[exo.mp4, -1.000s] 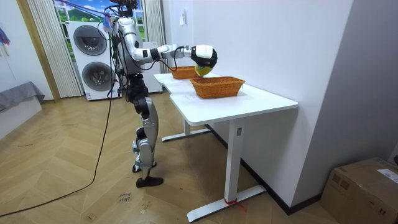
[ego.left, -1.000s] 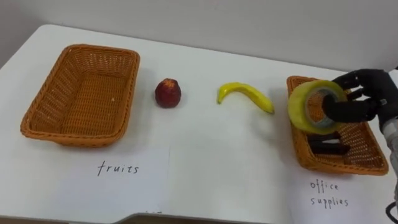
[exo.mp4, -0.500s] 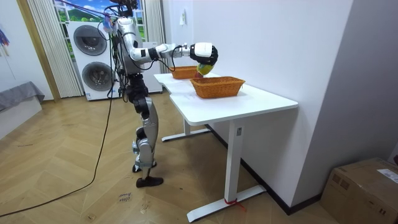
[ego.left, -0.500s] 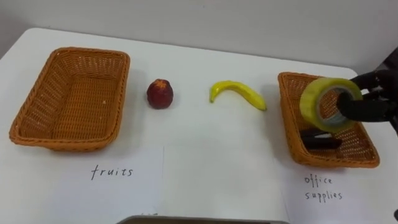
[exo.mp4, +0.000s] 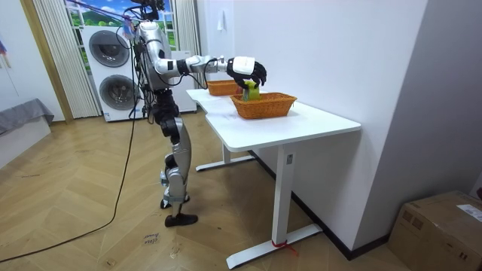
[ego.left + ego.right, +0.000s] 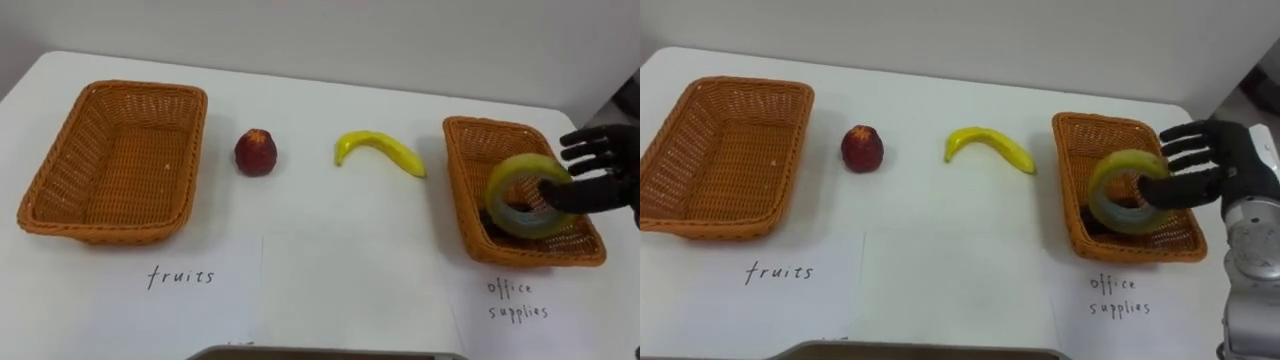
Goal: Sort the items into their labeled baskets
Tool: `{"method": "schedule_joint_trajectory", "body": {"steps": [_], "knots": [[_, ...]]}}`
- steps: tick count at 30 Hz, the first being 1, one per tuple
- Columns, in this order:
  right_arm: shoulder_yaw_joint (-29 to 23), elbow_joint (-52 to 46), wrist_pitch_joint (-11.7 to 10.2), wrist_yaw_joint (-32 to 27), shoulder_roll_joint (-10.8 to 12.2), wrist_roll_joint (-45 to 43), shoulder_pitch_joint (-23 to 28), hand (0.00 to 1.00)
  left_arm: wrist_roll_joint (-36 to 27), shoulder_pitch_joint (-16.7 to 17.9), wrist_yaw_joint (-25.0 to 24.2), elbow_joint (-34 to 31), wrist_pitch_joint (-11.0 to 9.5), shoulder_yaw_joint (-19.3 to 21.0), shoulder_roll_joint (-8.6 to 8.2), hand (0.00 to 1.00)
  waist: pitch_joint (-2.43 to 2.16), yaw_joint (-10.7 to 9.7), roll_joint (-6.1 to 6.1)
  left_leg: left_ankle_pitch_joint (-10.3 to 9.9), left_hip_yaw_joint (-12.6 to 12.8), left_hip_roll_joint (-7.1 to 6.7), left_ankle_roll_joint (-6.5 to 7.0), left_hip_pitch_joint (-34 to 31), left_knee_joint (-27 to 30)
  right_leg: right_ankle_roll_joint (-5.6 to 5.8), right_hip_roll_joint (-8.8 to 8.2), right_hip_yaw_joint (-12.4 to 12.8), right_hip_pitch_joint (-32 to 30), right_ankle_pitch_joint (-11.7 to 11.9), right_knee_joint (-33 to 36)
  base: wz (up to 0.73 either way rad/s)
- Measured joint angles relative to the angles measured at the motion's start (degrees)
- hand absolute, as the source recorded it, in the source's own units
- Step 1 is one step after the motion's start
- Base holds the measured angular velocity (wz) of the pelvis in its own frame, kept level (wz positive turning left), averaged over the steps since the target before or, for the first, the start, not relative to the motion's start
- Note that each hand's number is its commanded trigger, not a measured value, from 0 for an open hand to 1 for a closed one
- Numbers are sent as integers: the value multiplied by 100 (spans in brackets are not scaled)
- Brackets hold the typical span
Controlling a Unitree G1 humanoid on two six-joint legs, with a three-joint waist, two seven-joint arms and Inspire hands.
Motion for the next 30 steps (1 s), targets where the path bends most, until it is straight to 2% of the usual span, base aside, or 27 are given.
{"method": "schedule_joint_trajectory", "body": {"steps": [9,30], "knots": [[0,0,-5,54,0,3,0,0,0,24,0,1,0,-2,94,0,3,45,-26,0,1,0,0,4,-1,-1,1,9,4,0,3,0],[0,0,-6,57,0,3,0,0,1,40,0,1,1,-2,97,0,9,45,-23,0,1,0,1,4,-6,0,1,10,3,0,2,0]]}}
